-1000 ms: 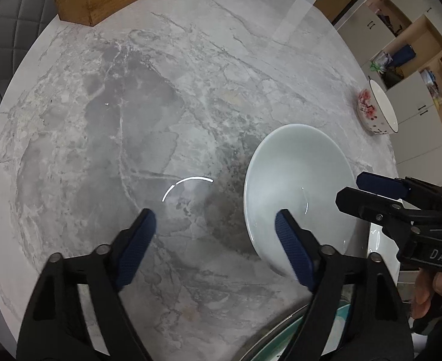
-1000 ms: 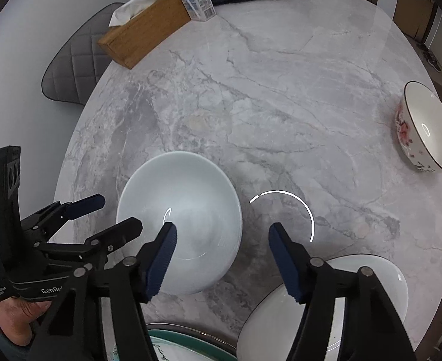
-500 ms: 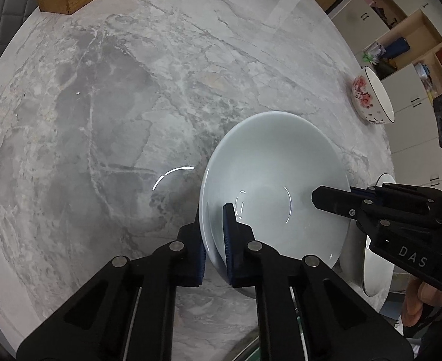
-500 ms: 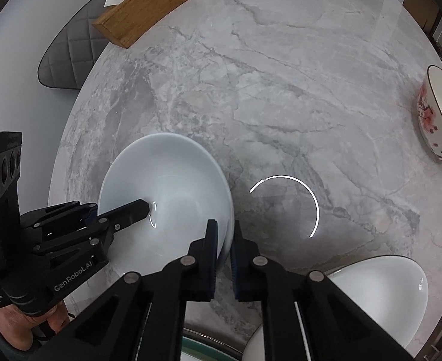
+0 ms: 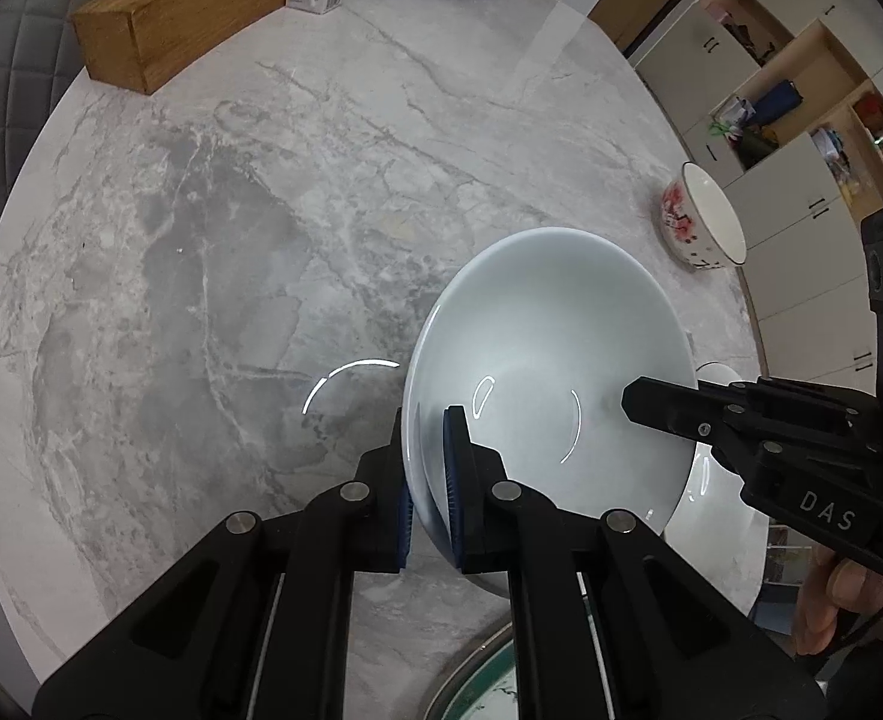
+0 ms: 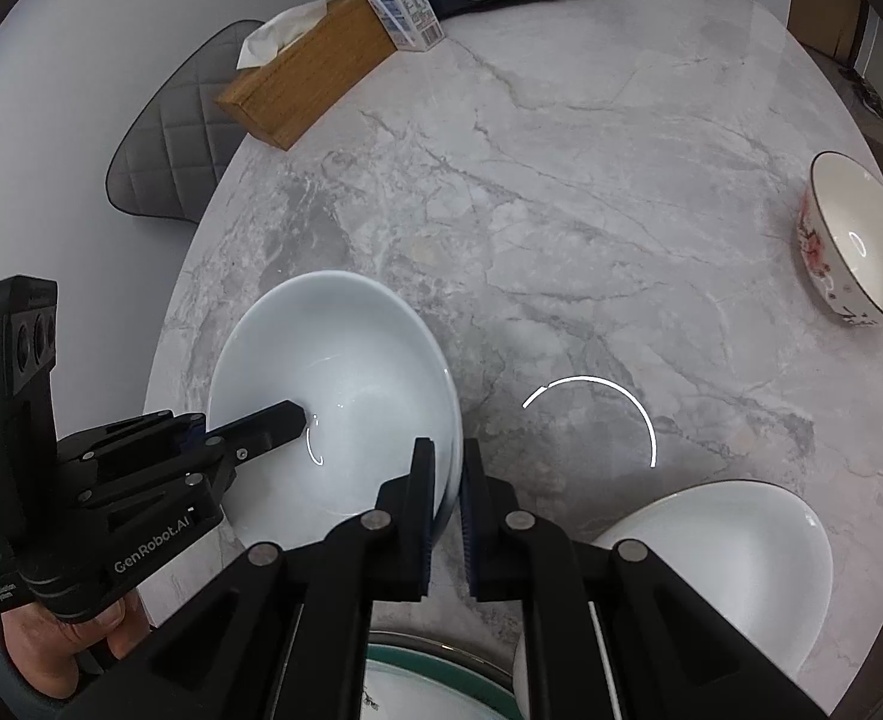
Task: Organize plates and bowls
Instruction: 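Lift the smaller white bowl and nest it into the large white bowl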
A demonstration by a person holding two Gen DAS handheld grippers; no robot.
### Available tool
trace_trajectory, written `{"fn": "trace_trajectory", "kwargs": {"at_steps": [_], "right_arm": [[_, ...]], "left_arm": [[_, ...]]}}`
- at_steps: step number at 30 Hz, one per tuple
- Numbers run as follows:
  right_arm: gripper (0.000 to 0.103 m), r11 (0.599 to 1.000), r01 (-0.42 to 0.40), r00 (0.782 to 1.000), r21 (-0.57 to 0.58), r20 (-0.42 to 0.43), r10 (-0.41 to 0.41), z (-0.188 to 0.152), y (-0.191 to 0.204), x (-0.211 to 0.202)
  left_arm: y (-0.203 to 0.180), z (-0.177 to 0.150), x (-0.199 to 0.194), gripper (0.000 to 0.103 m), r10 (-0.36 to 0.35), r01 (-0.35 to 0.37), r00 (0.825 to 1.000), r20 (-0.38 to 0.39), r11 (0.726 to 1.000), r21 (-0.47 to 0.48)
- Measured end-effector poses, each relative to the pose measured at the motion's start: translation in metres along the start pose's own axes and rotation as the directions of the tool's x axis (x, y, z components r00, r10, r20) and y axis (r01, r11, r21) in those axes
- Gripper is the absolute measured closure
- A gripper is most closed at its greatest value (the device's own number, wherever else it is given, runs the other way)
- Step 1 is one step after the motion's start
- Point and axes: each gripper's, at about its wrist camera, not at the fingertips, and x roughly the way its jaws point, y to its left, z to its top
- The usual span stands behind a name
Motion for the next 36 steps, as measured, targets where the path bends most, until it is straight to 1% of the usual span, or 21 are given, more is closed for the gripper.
{"fn": "trace_trajectory", "kwargs": {"at_steps": [4, 8, 11, 14, 19, 24, 28, 36], "right_arm": [[0.093, 1.000, -0.003, 0.999, 0.016, 0.045, 0.002, -0.008, -0.009, -0.035], [0.094, 0.999, 0.011, 0.995, 0.049, 0.096, -0.016, -0.026, -0.027, -0.074], [0.094, 0.996, 0.019, 0.992, 0.089, 0.119, -0.029, -0.046, -0.045, -0.095], [0.093, 0.991, 0.038, 0.990, 0.129, 0.126, -0.054, -0.071, -0.065, -0.109], [0.093, 0.979, 0.045, 0.992, 0.199, 0.104, -0.067, -0.103, -0.094, -0.107], [0.093, 0.970, 0.044, 0.995, 0.239, 0.077, -0.065, -0.124, -0.114, -0.093], [0.093, 0.966, 0.055, 0.996, 0.252, 0.055, -0.071, -0.131, -0.123, -0.079], [0.093, 0.963, 0.068, 0.996, 0.262, 0.030, -0.079, -0.132, -0.134, -0.060]], "left_arm": [[-0.032, 0.002, -0.025, 0.096, -0.026, 0.025, 0.999, 0.030, 0.999, 0.048], [-0.073, 0.000, -0.038, 0.096, -0.056, 0.050, 0.997, 0.048, 0.993, 0.111], [-0.107, -0.009, -0.037, 0.096, -0.085, 0.079, 0.996, 0.033, 0.984, 0.159], [-0.138, -0.018, -0.028, 0.096, -0.096, 0.094, 0.995, 0.002, 0.975, 0.203], [-0.172, -0.038, -0.002, 0.096, -0.089, 0.099, 0.995, -0.054, 0.967, 0.236], [-0.188, -0.053, 0.025, 0.096, -0.062, 0.083, 0.994, -0.092, 0.965, 0.249], [-0.191, -0.060, 0.042, 0.096, -0.036, 0.061, 0.994, -0.102, 0.964, 0.257], [-0.182, -0.056, 0.073, 0.095, 0.002, 0.030, 0.993, -0.120, 0.965, 0.259]]}}
